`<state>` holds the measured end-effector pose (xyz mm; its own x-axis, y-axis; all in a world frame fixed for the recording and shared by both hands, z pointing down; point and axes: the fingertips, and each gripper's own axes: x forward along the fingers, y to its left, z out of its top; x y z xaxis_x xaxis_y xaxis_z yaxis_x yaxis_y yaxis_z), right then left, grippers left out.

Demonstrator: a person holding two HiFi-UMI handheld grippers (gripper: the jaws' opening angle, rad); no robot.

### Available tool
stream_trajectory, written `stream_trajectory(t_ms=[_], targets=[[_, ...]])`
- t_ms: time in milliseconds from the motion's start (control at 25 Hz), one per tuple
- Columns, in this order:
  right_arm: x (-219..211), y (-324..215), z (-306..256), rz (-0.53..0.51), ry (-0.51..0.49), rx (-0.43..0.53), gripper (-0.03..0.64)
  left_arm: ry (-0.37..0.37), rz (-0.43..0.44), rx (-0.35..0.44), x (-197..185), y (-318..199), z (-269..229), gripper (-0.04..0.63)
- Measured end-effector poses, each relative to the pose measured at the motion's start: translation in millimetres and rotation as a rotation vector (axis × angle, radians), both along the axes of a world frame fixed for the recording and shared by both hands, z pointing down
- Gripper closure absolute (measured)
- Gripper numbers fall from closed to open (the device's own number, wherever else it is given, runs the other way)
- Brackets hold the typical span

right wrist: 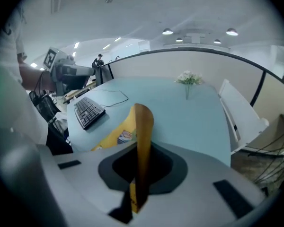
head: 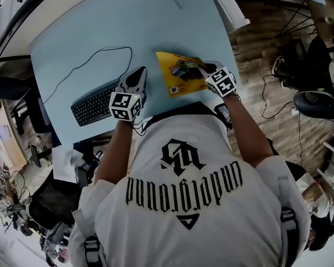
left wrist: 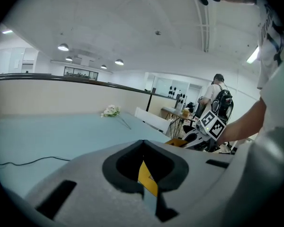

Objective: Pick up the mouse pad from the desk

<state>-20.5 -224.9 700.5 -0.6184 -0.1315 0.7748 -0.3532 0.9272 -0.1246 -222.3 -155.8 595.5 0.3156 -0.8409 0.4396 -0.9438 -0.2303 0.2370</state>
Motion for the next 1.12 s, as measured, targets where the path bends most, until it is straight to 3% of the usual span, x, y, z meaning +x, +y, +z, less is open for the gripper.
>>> stream_trajectory(t_ms=[400,1120], targets=[[0,34,-43,0.141,-0.111,0.010,0.592,0.011,0.050,0.065,-7,28,-30,0.588],[-9,71,-138,0.268,-0.322,0.060,0.592,-0.005,0.140,0.170,-3,57,-81,0.588]])
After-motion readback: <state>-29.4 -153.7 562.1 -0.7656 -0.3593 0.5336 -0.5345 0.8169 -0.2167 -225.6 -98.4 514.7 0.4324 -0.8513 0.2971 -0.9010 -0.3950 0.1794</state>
